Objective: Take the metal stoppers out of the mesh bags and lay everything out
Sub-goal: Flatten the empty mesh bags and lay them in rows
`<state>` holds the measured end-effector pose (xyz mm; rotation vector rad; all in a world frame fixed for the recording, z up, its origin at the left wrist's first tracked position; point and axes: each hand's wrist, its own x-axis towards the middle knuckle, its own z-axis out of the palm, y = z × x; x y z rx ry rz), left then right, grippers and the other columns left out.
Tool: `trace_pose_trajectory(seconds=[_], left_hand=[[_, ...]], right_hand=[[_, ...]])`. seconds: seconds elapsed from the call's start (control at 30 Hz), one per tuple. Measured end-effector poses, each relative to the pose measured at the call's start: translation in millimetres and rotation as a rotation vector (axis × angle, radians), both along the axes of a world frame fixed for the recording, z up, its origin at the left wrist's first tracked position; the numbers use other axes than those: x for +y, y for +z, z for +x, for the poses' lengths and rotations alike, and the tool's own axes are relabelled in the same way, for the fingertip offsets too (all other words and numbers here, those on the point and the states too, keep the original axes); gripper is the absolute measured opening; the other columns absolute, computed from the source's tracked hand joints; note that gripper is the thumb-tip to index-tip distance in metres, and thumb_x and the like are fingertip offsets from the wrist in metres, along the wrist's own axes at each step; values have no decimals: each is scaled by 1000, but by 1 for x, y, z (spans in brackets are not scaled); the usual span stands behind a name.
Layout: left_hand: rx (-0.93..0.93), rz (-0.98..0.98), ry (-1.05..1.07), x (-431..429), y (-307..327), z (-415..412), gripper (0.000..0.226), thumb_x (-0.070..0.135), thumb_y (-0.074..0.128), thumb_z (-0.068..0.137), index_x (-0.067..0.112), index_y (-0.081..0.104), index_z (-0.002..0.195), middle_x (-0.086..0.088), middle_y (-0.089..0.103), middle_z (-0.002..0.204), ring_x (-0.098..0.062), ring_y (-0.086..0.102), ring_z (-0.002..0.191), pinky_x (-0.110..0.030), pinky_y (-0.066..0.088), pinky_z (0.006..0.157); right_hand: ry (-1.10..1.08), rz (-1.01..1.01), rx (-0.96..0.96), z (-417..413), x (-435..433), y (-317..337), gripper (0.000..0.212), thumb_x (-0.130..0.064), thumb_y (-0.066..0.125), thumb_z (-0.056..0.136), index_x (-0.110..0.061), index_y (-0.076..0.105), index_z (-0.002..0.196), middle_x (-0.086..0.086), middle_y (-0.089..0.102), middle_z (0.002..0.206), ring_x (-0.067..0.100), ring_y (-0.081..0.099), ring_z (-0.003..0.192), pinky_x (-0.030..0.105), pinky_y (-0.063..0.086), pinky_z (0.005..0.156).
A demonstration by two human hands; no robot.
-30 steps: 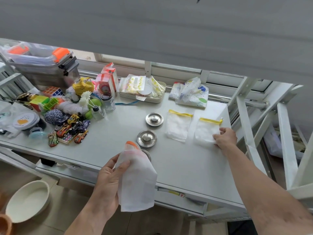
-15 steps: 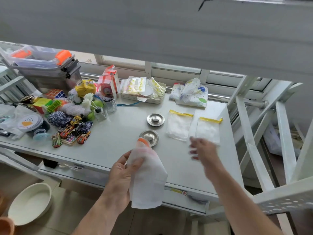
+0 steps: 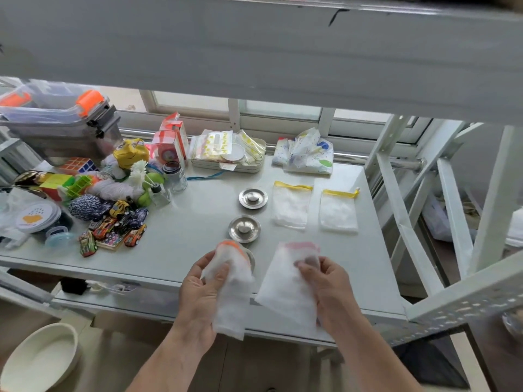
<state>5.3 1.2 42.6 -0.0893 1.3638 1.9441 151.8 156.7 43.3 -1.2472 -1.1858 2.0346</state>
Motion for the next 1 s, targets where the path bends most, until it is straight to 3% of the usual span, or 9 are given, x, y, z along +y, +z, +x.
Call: trace_pose_trajectory(seconds=[0.1,0.2,0.33,0.47,0.63,0.73,0.9,0.97,1.0], left_hand=[[-13,25,-9,-11,-1,-9,48,15,77,76,20,67,123,-16,75,120,-35,75,98,-40,64,70],[15,13,-19,-19,0,-13,44,14,76,80,22,67,123,-14,76,117,-32,77,93,-36,62,61],[24,-1,-16,-25,2,-15,47,17,78,77,23,67,122,-16,74,120,-34,75,95,-37,62,60],[22,-1,-23,-30,0,-20,49,19,79,75,24,67,122,-17,72,123,-36,74,99,-38,62,62],[48,25,-99,-27,8,-16,49,17,78,73,26,67,120,-13,77,115,-33,76,95,-41,64,66],[72,31,-135,-23,11,-12,51,14,76,75,24,65,123,-14,77,114,-30,76,94,-40,64,66],[81,34,-202,-5,14,0,54,15,78,74,25,65,125,-13,76,119,-37,72,107,-51,61,82],[87,39,-225,7,14,9,55,13,77,75,24,64,127,-15,75,120,-39,69,110,-59,54,95],[86,44,-238,14,12,15,56,12,77,76,23,63,128,-15,75,121,-40,68,107,-62,51,98]], right_hand=[[-2,152,-66,-12,25,-4,6,-2,70,90,-7,66,90,4,74,81,15,68,65,29,54,57],[13,198,-153,-28,50,-18,12,-4,72,89,-11,62,86,3,72,84,16,69,66,27,56,55],[107,315,-501,-35,64,-47,35,-23,78,79,-9,62,107,6,71,99,25,70,88,46,62,80],[130,586,-713,-31,55,-46,44,-19,74,83,-12,55,122,3,69,94,26,67,91,40,56,85],[146,624,-706,-32,60,-52,41,-8,72,82,-9,61,122,4,75,90,23,68,90,29,51,79],[159,615,-725,-36,63,-49,44,-12,71,84,-8,58,126,6,76,96,25,68,97,34,54,86],[147,677,-799,-20,62,-36,52,-27,71,89,-8,51,133,8,68,109,27,63,105,38,49,91],[78,579,-675,-7,48,-25,48,-33,69,91,-6,55,128,7,68,106,24,66,96,39,55,87],[40,411,-529,-2,37,-20,44,-34,68,93,-3,58,123,8,69,100,23,67,87,39,59,79]])
